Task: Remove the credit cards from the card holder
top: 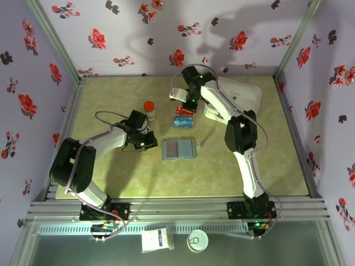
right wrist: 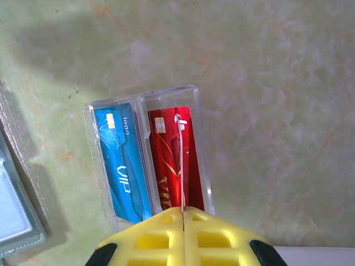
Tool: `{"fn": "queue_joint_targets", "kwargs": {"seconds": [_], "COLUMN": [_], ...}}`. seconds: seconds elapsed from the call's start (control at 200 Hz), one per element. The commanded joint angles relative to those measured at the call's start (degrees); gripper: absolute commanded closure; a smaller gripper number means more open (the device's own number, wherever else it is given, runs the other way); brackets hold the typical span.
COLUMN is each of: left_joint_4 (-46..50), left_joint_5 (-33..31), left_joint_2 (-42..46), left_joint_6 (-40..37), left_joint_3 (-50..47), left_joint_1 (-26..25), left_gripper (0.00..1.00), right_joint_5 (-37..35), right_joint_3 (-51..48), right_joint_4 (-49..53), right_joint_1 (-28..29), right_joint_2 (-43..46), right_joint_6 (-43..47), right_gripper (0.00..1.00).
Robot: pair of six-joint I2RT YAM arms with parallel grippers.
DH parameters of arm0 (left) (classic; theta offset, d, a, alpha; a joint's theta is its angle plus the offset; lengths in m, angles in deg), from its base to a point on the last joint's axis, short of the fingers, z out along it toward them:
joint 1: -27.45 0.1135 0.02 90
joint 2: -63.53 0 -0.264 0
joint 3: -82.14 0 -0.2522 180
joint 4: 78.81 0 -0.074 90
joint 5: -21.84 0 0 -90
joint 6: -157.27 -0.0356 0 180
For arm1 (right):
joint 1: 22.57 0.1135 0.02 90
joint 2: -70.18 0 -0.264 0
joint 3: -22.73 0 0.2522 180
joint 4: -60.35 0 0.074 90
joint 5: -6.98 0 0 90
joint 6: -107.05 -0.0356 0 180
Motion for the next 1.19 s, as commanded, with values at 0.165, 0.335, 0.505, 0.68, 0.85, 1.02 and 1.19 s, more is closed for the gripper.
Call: {"fn": "queue_joint_targets", "kwargs": {"seconds": [0.165, 0.335, 0.505, 0.68, 0.85, 1.02, 1.19], "left_joint_4": [0.9, 0.6, -1.8, -3.9, -4.8, -5.1, -4.3], "left_joint_5": [-0.1, 1.0, 2.5, 3.2, 3.4, 3.0, 1.8], "left_joint_2": [0.3, -0.2, -0.9, -2.3, -3.8, -5.6, -6.7], "left_joint_6": [-1.2, -1.3, -0.3, 0.6, 1.0, 1.3, 1.0], "left_joint_3": [-0.4, 0.9, 1.0, 1.2, 1.9, 2.5, 2.5], "left_joint_1": [0.7, 0.7, 0.2, -1.6, -3.1, -4.0, -4.4], "left_gripper": [0.90, 0.92, 0.94, 0.94, 0.96, 0.98, 0.99], "right_joint_5": [-1.0, -2.6, -2.6, -3.2, -4.0, -4.1, -2.0], "right_joint_3": [1.9, 0.3, -9.3, -24.9, -36.1, -44.8, -53.0], "right_joint_4": [-0.2, -3.1, -10.6, -21.8, -28.4, -31.6, -34.2], "right_joint_1": [-0.1, -0.1, 0.0, 0.7, 2.1, 3.7, 6.2], "right_joint_2": [-1.5, 2.3, 10.2, 20.0, 27.3, 32.2, 35.3], "right_joint_6": [0.0, -3.0, -11.3, -24.2, -38.5, -54.9, -70.1], "right_gripper": [0.79, 0.75, 0.74, 0.68, 0.67, 0.70, 0.72]}}
